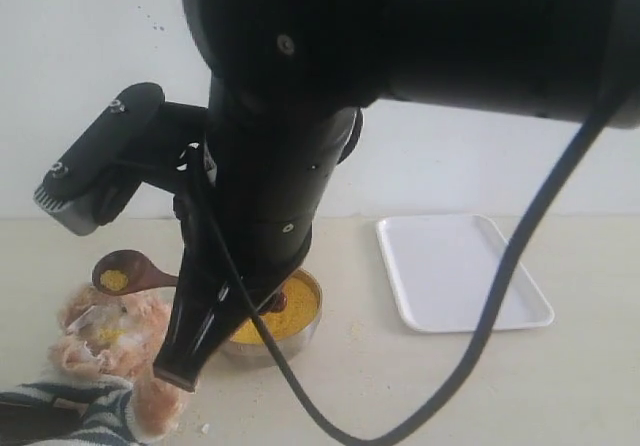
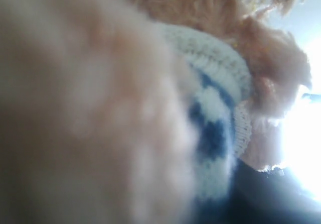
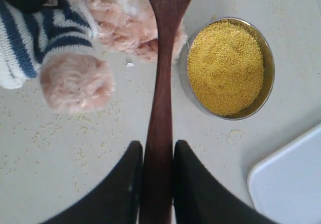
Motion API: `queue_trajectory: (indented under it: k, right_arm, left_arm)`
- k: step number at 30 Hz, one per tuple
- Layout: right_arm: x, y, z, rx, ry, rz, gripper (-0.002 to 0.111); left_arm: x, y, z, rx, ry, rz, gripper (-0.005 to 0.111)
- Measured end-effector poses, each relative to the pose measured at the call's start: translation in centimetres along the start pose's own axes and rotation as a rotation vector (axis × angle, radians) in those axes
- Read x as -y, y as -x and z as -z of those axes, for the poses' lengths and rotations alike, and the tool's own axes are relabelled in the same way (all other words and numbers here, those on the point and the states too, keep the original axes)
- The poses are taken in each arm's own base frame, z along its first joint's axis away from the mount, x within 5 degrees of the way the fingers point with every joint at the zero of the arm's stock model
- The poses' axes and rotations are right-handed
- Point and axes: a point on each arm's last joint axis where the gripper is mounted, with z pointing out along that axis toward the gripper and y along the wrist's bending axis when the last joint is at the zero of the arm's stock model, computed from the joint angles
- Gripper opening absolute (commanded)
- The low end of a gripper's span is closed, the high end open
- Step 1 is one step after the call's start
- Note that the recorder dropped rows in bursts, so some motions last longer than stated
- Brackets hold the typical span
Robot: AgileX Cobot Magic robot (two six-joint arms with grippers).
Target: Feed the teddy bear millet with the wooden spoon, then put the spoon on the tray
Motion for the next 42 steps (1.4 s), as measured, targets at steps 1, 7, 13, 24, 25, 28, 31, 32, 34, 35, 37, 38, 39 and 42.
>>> queue_trajectory:
  k: [1, 7, 13, 24, 25, 28, 31, 32, 34, 35, 37, 38, 39, 42]
  right_arm:
    - [0.0, 0.0, -0.2, -0.007, 0.002, -0.001, 0.000]
    - [-0.4, 0.0, -1.7, -0.046, 0.018, 0.003, 0.000]
    - [-1.3, 0.4, -1.9, -0.054, 0.007, 0.041, 0.000]
    - [-2.7, 1.2, -1.3, -0.059, -0.139, 0.131, 0.000]
    - [-2.6, 1.2, -1.3, -0.064, -0.145, 0.129, 0.000]
    - [-2.6, 1.2, -1.2, -0.068, -0.159, 0.137, 0.000]
    - [-3.2, 1.6, -0.9, -0.060, -0.198, 0.187, 0.000]
    - [-3.5, 1.7, -0.8, -0.055, -0.206, 0.198, 0.000]
    - [-4.0, 2.0, -0.7, -0.040, -0.209, 0.213, 0.000]
    - [-4.0, 2.0, -0.8, -0.042, -0.212, 0.213, 0.000]
    - [-3.9, 1.9, -1.2, -0.070, -0.238, 0.218, 0.000]
    - [-3.9, 1.9, -1.4, -0.079, -0.242, 0.221, 0.000]
    - [-3.9, 1.8, -1.6, -0.092, -0.244, 0.224, 0.000]
    - [-4.0, 1.8, -1.9, -0.100, -0.245, 0.231, 0.000]
  left_arm:
    - [0.0, 0.0, 0.0, 0.000, 0.000, 0.000, 0.004]
    - [0.0, 0.0, 0.0, 0.000, 0.000, -0.006, 0.004]
    - [0.0, 0.1, 0.0, 0.014, -0.005, -0.008, 0.004]
    - [0.1, 0.2, 0.0, 0.019, -0.009, -0.017, 0.004]
    - [0.1, 0.2, 0.0, 0.019, -0.009, -0.017, 0.004]
    - [0.1, 0.2, 0.0, 0.019, -0.009, -0.017, 0.004]
    - [0.1, 0.2, 0.0, 0.019, -0.009, -0.017, 0.004]
    - [0.1, 0.2, 0.0, 0.019, -0.009, -0.017, 0.004]
    - [0.1, 0.2, 0.0, 0.019, -0.009, -0.017, 0.004]
    - [0.1, 0.2, 0.0, 0.019, -0.009, -0.017, 0.004]
    - [0.1, 0.2, 0.0, 0.019, -0.009, -0.017, 0.004]
    - [0.1, 0.2, 0.0, 0.019, -0.009, -0.017, 0.004]
    - [0.1, 0.2, 0.0, 0.019, -0.009, -0.017, 0.004]
    - [0.1, 0.2, 0.0, 0.019, -0.009, -0.017, 0.004]
